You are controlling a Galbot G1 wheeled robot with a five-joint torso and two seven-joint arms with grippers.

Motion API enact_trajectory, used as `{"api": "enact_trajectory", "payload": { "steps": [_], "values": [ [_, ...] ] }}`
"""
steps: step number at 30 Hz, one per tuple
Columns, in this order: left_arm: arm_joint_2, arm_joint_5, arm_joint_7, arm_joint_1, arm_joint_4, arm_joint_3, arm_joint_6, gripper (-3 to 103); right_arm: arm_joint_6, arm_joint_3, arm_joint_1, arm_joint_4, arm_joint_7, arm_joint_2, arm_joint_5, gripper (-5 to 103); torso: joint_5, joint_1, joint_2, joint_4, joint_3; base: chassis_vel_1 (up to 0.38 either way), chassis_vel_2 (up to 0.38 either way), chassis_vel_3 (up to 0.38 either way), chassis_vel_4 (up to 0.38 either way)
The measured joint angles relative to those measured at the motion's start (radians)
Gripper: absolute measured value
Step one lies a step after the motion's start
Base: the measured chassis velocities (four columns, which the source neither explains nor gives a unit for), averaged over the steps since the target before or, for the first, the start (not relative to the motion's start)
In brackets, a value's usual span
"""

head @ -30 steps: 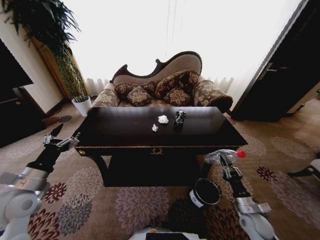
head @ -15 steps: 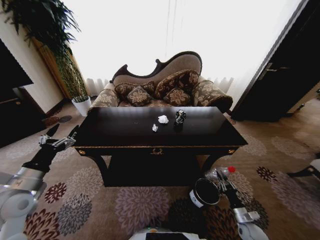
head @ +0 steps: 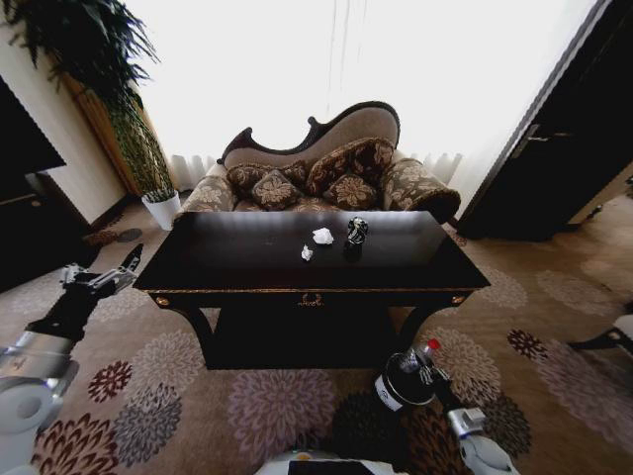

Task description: Move to the front of the table and place the trash on the table into the trash bin.

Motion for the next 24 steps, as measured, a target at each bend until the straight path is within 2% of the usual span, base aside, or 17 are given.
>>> {"api": "enact_trajectory", "payload": {
  "steps": [2, 5, 9, 15, 19, 24],
  "values": [
    [0.008, -0.019, -0.004, 0.001, -0.008, -0.015, 0.005, 100, 0.014, -0.012, 0.048, -0.083, 0.01, -0.017, -0.039, 21, -0.0006, 0.0, 0.0, 0.0, 0.0, 0.0, 0.0, 0.0, 0.0],
    [0.014, -0.022, -0.005, 0.004, -0.008, -0.022, 0.005, 100, 0.011, -0.025, 0.081, -0.132, 0.023, -0.022, -0.046, 21, -0.0005, 0.0, 0.0, -0.0001, 0.0, 0.0, 0.0, 0.0, 0.0],
    [0.024, -0.024, -0.006, 0.016, -0.012, -0.034, 0.006, 100, -0.015, -0.051, 0.151, -0.226, 0.043, -0.016, -0.067, 21, -0.0006, 0.0, 0.0, 0.0002, 0.0, 0.0, 0.0, 0.0, 0.0],
    [0.033, -0.037, -0.006, 0.029, -0.026, -0.052, 0.009, 100, -0.047, -0.069, 0.181, -0.266, 0.056, 0.005, -0.074, 21, -0.0001, 0.0, 0.0, -0.0001, 0.0, 0.0, 0.0, 0.0, 0.0],
    [0.038, -0.046, -0.004, 0.041, -0.027, -0.072, 0.01, 100, -0.09, -0.078, 0.188, -0.282, 0.094, 0.021, -0.094, 21, -0.0003, 0.0, 0.0, 0.0001, 0.0, 0.0, 0.0, 0.0, 0.0],
    [0.042, -0.053, -0.002, 0.042, -0.024, -0.081, 0.01, 100, -0.107, -0.082, 0.197, -0.293, 0.131, 0.032, -0.09, 21, -0.0005, 0.0, 0.0, 0.0, 0.0, 0.0, 0.0, 0.0, 0.0]
  ]
}}
